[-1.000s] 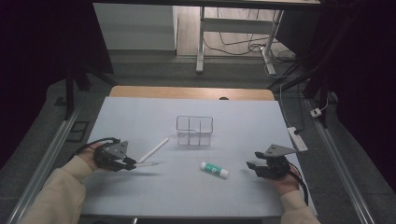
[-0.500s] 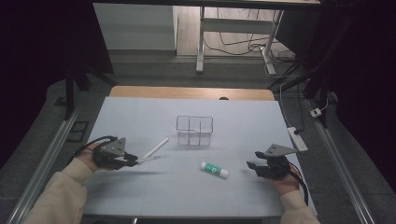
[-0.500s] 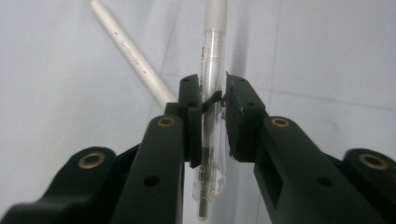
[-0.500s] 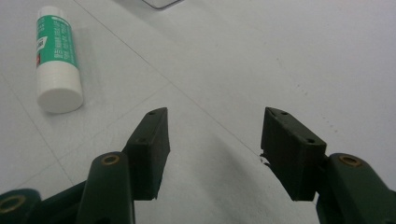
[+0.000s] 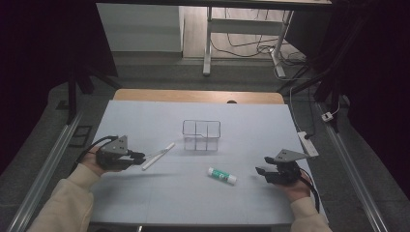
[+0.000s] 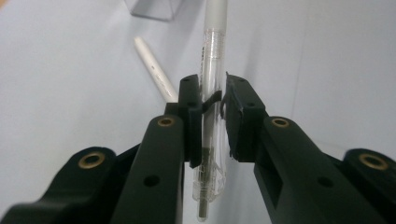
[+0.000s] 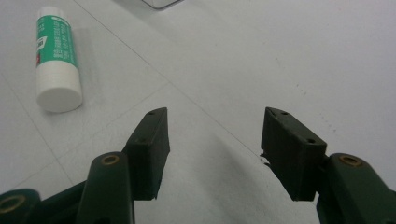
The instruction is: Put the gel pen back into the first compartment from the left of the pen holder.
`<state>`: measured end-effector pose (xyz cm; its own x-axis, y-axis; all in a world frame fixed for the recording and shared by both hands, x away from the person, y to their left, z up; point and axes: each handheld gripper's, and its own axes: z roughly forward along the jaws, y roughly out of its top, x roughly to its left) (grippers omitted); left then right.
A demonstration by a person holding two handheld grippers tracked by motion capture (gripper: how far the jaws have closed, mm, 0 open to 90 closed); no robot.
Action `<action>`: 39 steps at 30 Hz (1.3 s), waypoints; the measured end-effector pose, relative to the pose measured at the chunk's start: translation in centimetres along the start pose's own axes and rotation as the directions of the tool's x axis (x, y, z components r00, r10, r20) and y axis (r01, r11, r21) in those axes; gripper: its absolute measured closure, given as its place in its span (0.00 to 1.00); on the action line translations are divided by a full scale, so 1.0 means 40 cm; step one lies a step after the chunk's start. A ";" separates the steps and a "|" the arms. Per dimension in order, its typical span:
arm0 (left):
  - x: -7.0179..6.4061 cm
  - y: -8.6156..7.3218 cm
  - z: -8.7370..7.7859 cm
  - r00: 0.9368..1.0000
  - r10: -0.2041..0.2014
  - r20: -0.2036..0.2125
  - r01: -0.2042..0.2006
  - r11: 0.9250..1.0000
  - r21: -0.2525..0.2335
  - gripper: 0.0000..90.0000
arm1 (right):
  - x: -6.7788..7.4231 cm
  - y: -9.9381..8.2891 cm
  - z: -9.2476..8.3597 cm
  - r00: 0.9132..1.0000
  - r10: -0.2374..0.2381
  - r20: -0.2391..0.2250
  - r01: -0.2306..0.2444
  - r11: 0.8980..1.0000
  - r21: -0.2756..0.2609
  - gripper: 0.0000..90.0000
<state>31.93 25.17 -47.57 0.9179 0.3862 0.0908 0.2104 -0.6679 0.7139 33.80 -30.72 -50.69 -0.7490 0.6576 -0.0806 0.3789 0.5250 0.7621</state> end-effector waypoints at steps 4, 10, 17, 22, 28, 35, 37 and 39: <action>0.008 0.009 0.006 0.999 -0.032 -0.012 0.031 0.999 -0.039 0.86 | 0.000 -0.001 0.002 1.000 0.003 0.000 -0.003 1.000 0.002 0.46; 0.015 0.024 0.019 0.997 -0.061 -0.038 0.059 0.996 -0.071 0.86 | 0.000 -0.001 0.003 1.000 -0.001 0.001 0.001 1.000 0.004 0.46; 0.015 0.043 0.037 0.997 -0.062 -0.043 0.058 0.993 -0.100 0.86 | -0.001 -0.001 0.003 1.000 0.000 0.004 0.000 1.000 0.006 0.46; 0.019 0.055 0.046 0.995 -0.078 -0.057 0.071 0.990 -0.123 0.86 | 0.000 -0.002 0.004 1.000 -0.002 0.003 0.002 1.000 0.008 0.46; 0.024 0.064 0.056 0.994 -0.096 -0.059 0.086 0.985 -0.152 0.86 | -0.001 -0.003 0.005 1.000 -0.001 0.004 0.000 1.000 0.011 0.46; 0.032 0.077 0.065 0.991 -0.112 -0.074 0.099 0.981 -0.168 0.86 | -0.001 -0.003 0.006 1.000 -0.001 0.002 0.001 1.000 0.012 0.46; 0.034 0.082 0.067 0.990 -0.118 -0.080 0.102 0.979 -0.174 0.86 | -0.001 -0.003 0.006 1.000 -0.001 0.003 0.001 1.000 0.013 0.46; 0.035 0.088 0.069 0.989 -0.123 -0.083 0.106 0.978 -0.182 0.86 | -0.001 -0.003 0.006 1.000 -0.002 0.003 0.002 1.000 0.013 0.46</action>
<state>34.89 21.59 -46.86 0.8541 0.5167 0.0596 0.2419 -0.4960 0.8339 33.91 -30.69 -50.92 -0.7481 0.6583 -0.0838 0.3845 0.5329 0.7537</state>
